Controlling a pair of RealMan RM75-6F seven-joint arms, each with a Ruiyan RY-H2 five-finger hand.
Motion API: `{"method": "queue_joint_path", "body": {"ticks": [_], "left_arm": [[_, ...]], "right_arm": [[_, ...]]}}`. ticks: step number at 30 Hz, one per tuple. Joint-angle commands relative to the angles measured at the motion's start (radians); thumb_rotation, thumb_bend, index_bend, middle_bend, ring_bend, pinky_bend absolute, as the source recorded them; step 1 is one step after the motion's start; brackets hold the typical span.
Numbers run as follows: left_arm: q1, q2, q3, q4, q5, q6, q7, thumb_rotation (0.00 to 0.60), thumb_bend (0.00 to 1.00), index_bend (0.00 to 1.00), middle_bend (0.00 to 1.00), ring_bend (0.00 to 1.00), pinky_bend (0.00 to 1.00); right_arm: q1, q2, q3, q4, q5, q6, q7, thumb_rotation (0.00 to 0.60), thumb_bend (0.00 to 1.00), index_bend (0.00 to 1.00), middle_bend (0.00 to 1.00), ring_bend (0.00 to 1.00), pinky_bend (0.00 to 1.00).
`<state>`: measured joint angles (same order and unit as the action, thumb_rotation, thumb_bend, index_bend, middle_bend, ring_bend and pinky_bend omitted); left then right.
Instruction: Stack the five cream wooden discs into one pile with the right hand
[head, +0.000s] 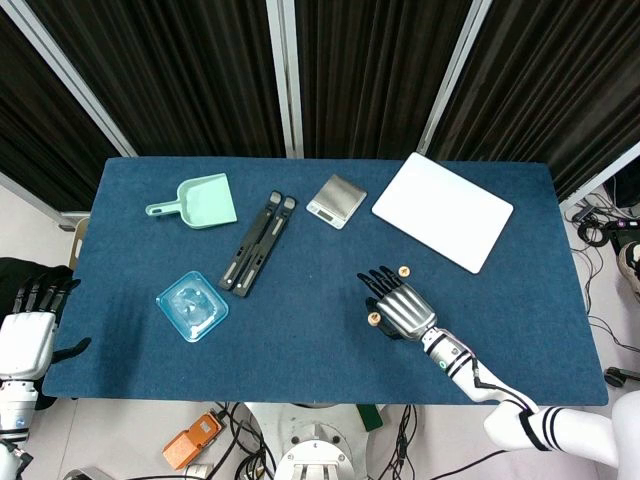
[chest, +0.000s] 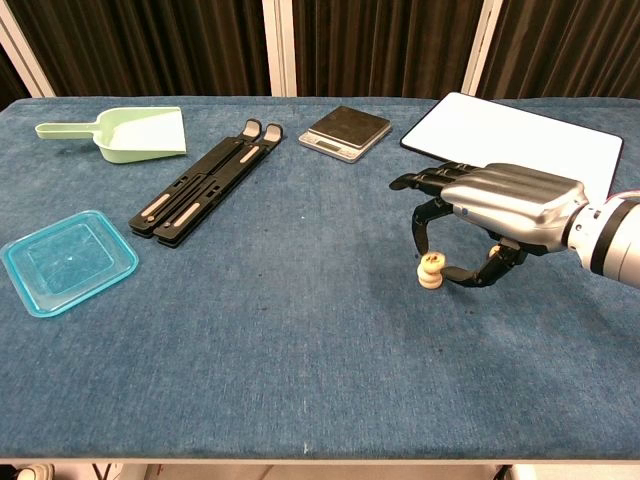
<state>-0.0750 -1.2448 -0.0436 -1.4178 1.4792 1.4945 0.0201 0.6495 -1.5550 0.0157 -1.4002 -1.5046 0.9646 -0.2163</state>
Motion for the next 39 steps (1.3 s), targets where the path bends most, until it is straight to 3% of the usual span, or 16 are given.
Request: {"method": "queue_joint_path", "body": {"ticks": [1,10,18,39], "left_arm": [[0.001,-0.002,0.000,0.001,-0.001,0.000,-0.001,0.600,0.08,0.17,0.14,0.04,0.00],[0.002,-0.006,0.000,0.011,0.000,0.003,-0.011,0.600,0.08,0.17,0.14,0.04,0.00],[-0.006,-0.012,-0.002,0.017,0.006,-0.003,-0.014,0.600,0.08,0.17,0.14,0.04,0.00],[-0.010,-0.010,-0.001,0.006,0.006,-0.006,0.000,0.600,0.08,0.17,0.14,0.04,0.00]], "right_arm": [[0.001,-0.001,-0.001,0.001,-0.001,0.000,-0.004,0.600,0.51,0.48,0.09,0.06,0.08],[-0.028,0.025,0.005,-0.019,-0.011,0.066,0.009,0.600,0.45,0.43,0.09,0.06,0.08],[-0.076,0.086,-0.005,-0.006,0.061,0.064,-0.009,0.600,0.45,0.47,0.09,0.06,0.08],[-0.069,0.009,0.004,0.143,0.085,-0.002,0.057,0.600,0.45,0.50,0.09,0.06,0.08]]}}
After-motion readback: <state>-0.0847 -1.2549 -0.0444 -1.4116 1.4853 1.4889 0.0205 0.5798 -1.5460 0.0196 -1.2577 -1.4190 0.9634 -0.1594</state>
